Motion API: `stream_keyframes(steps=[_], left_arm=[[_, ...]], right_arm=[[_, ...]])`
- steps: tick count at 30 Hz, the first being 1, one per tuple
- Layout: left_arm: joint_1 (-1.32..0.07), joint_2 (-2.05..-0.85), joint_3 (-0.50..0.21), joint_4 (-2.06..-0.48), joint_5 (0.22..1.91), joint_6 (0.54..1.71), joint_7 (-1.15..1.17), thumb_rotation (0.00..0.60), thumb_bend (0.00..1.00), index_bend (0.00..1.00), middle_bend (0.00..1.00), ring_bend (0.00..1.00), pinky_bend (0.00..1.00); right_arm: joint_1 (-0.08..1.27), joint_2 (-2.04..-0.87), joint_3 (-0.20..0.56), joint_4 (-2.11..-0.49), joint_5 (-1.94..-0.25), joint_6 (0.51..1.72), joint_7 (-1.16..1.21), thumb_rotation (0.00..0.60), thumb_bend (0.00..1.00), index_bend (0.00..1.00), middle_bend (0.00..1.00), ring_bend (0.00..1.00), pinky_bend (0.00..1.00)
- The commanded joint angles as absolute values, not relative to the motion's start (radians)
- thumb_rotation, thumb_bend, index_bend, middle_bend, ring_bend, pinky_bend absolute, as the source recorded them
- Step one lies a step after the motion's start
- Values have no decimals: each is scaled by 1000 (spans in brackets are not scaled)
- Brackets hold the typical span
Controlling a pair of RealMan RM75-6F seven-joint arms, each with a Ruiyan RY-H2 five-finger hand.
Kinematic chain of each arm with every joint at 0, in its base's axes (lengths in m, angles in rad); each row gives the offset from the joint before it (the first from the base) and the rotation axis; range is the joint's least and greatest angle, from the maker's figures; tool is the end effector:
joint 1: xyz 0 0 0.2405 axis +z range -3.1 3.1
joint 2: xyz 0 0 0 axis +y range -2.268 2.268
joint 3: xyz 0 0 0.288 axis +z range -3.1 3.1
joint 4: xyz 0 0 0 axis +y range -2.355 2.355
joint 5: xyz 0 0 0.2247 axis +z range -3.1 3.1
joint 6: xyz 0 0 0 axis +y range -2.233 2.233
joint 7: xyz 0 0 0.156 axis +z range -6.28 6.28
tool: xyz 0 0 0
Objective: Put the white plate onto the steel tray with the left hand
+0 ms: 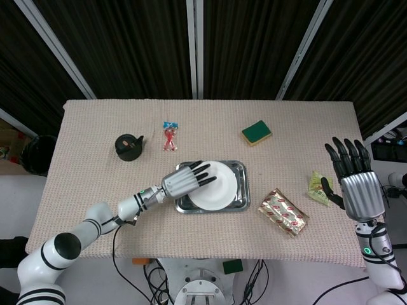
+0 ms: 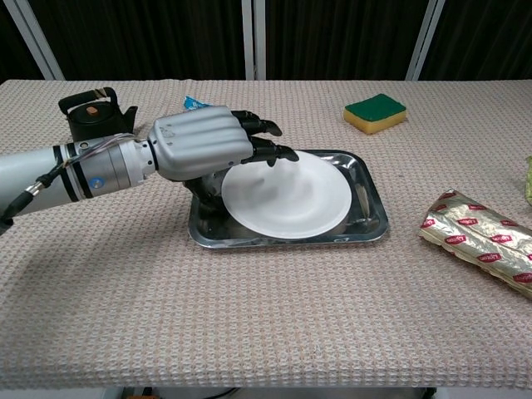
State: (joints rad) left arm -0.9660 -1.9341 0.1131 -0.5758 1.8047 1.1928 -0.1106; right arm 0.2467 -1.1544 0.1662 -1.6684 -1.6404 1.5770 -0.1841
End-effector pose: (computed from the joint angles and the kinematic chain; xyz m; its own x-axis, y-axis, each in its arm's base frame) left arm -0.1310 0.4000 -0.1233 0.6703 -0.1979 0.7152 0.2504 -0.8470 -0.4690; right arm -0.2557 -0.2605 0.1675 0.4152 0.2936 0.8610 -0.8310 -0.2629 0.4903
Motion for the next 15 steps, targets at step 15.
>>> stream_keyframes(steps=[15], left_arm=[[-792, -1640, 119, -855, 1758, 1373, 78, 600, 157, 117, 243, 103, 190]], right_arm=[[241, -1159, 160, -1663, -1644, 1581, -179, 600, 397, 0, 0, 0, 0]])
